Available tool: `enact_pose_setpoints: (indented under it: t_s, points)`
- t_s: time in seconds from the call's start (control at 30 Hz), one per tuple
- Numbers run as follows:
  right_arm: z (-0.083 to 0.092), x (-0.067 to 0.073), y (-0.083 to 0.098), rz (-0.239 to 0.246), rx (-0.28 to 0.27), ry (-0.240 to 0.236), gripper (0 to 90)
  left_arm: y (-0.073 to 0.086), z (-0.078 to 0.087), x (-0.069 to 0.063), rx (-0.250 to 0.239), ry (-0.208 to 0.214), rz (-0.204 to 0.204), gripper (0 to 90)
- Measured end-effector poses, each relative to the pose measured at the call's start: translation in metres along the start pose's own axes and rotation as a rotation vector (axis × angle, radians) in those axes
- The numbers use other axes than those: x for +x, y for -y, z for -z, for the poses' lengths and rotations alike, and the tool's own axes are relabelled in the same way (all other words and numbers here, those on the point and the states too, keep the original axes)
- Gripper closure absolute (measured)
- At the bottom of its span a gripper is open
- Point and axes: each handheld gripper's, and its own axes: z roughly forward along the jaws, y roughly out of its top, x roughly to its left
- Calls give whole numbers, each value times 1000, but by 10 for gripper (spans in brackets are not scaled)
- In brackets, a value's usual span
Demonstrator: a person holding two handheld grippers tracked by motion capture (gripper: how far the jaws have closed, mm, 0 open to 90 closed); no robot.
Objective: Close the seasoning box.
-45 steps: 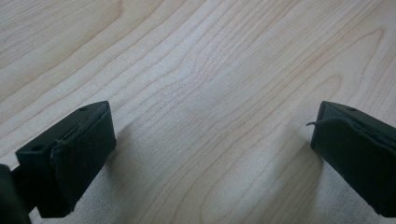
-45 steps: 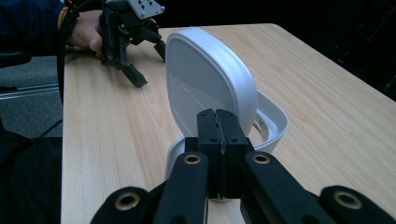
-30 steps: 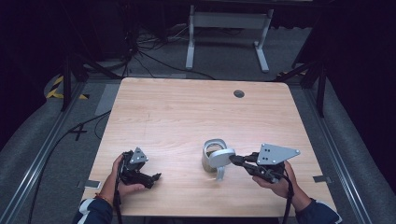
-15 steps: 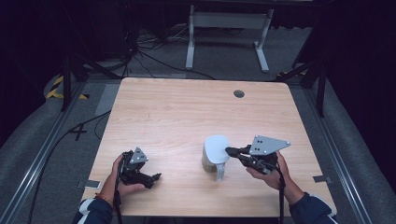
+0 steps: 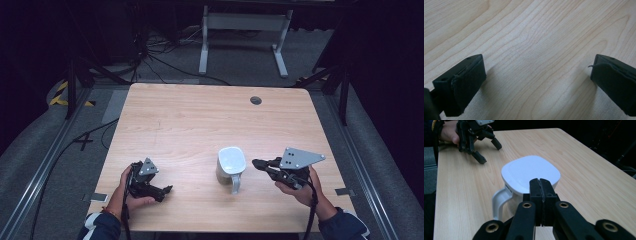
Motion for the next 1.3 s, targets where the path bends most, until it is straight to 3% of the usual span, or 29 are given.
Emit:
enact_pose_setpoints:
  t_s: [0.43, 0.8, 0.97, 1.1, 1.3]
  points:
    - [19, -3, 18, 11, 74, 39, 895, 0, 0, 0, 0, -3, -2, 2]
    - [42, -12, 52, -19, 144, 107, 842, 0, 0, 0, 2, -5, 2, 2]
    - [54, -18, 75, -53, 179, 134, 801, 0, 0, 0, 3, -2, 3, 2]
    - [59, -20, 87, -62, 185, 148, 743, 0, 0, -1, 2, -3, 6, 2]
    - [71, -25, 114, -96, 212, 188, 525, 0, 0, -1, 2, -5, 4, 4]
